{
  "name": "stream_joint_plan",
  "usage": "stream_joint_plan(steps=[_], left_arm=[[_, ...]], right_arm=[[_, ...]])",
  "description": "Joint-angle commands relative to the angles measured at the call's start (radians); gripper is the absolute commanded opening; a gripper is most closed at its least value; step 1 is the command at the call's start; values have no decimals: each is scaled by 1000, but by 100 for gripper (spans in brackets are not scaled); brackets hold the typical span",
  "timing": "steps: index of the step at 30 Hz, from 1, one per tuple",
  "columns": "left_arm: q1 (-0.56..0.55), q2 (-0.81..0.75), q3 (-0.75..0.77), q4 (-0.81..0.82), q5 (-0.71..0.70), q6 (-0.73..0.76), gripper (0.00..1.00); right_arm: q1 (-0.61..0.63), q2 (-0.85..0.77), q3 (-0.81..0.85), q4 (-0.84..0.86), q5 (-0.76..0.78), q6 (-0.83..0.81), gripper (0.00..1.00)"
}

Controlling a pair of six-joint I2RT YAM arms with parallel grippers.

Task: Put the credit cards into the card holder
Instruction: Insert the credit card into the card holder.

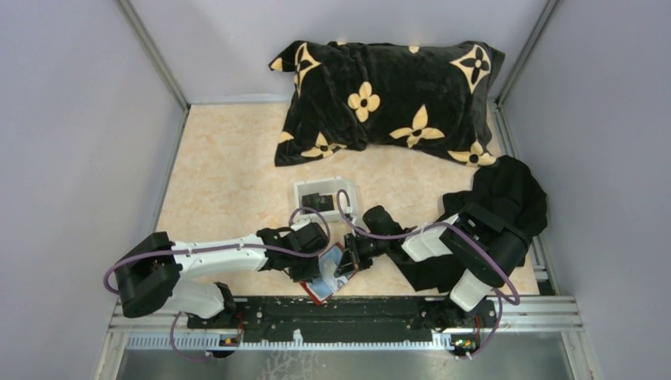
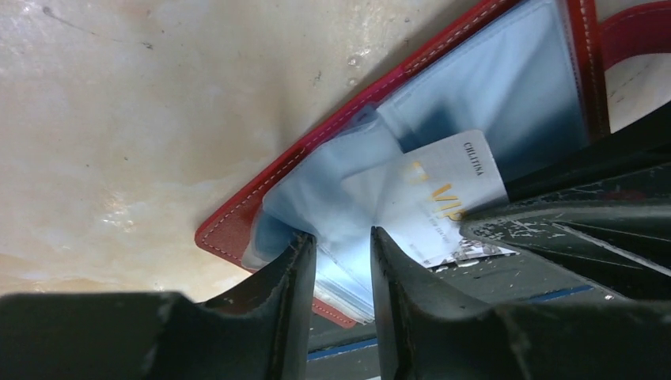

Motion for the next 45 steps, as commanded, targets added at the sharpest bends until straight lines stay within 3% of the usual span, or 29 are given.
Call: stream_joint_plan(steps=[1, 13, 26, 34, 39, 45], left_arm=[[-11, 58, -57, 25, -218, -20, 41], [-60, -135, 1, -158, -295, -125, 47], [-188, -169, -15, -247, -296, -305, 47], [-253, -170, -28, -242, -323, -391, 36], [-253, -166, -53, -247, -347, -417, 22], [-254, -177, -92, -263, -361, -458, 19]], right_arm=[[-4, 39, 22, 40, 17, -9, 0], [-5, 132, 36, 105, 28, 17, 0], [-5, 152, 41, 131, 55, 42, 0], [-5, 165, 45, 179, 144, 117, 0], [-6, 186, 47, 252, 200, 191, 0], [-6, 259, 71, 334, 212, 248, 0]])
